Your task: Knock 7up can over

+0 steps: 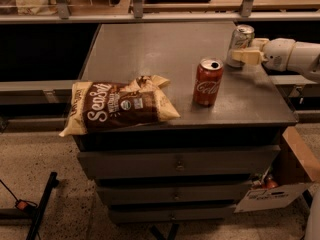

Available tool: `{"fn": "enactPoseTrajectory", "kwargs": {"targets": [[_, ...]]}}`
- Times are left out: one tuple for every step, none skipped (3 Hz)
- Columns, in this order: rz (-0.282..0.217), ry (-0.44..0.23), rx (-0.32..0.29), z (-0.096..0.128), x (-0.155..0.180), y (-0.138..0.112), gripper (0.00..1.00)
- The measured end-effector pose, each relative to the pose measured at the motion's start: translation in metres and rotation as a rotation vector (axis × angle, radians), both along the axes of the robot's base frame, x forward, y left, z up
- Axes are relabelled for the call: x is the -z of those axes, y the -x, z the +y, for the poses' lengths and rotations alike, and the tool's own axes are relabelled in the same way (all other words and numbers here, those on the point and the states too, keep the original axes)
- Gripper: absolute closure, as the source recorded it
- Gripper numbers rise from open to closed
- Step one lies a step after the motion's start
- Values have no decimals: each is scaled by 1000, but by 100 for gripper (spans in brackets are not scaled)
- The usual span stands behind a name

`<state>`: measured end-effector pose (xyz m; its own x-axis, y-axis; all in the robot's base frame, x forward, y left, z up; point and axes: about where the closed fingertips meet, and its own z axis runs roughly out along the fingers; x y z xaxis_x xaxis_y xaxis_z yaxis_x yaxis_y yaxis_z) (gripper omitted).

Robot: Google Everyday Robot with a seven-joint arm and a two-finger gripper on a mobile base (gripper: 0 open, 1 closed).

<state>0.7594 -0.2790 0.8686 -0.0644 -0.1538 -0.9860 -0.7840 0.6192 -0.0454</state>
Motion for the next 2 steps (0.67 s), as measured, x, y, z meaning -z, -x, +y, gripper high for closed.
{"fn": "enactPoseTrajectory", "kwargs": {"targets": [[13,101,17,2,-15,6,72],[52,323,76,5,-35,11,76]]}}
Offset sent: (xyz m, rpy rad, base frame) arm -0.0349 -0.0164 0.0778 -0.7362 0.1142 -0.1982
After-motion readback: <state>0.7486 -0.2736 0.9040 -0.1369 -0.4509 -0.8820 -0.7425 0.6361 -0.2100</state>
